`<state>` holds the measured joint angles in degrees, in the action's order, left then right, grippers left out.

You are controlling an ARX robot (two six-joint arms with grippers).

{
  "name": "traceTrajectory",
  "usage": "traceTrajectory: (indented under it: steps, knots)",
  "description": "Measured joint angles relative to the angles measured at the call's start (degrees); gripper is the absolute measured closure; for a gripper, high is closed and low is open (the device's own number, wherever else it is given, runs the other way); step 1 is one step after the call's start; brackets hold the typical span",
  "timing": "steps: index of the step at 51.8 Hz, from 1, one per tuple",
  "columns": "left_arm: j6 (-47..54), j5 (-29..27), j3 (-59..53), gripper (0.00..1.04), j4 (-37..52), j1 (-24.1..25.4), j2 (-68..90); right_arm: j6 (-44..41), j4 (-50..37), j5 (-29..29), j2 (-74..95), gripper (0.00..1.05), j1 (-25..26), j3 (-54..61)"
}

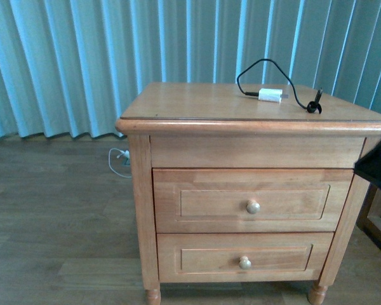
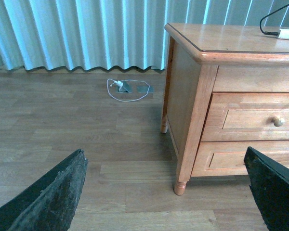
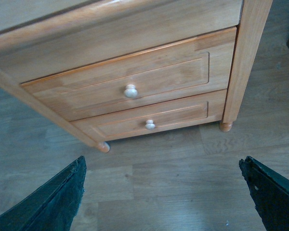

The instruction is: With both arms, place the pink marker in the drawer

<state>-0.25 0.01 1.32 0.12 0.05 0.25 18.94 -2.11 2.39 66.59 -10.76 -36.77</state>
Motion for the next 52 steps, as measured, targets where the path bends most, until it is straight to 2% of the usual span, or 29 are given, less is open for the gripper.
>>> traceTrajectory:
  steps: [12,26,29,31,34,46,49,52]
  knots:
    - [0.00,0.00,0.00,0.06,0.00,0.00,0.00,0.92,18.03,0.61,-26.58,0.08,-0.70,4.09]
    - [0.00,0.00,0.00,0.06,0.00,0.00,0.00,-0.24,17.33,2.14,-29.64,0.10,-1.03,5.07]
    - [0.00,0.00,0.00,0.06,0.00,0.00,0.00,-5.99,5.11,7.45,-32.37,0.20,-1.36,10.67]
    - [0.00,-0.02,0.00,0.06,0.00,0.00,0.00,-10.67,-3.23,8.15,-34.73,0.29,-0.79,14.99]
    - [0.00,0.00,0.00,0.06,0.00,0.00,0.00,-14.19,-8.74,7.74,-36.87,0.39,0.28,18.36]
    - [0.00,0.00,0.00,0.06,0.00,0.00,0.00,-18.10,-10.69,4.04,-41.83,0.80,3.98,25.62]
    - [0.00,0.00,0.00,0.06,0.00,0.00,0.00,-18.32,-10.69,-0.59,-43.21,0.91,7.19,26.91]
    - [0.00,0.00,0.00,0.06,0.00,0.00,0.00,-18.51,-10.69,-1.84,-44.48,1.02,9.66,27.78]
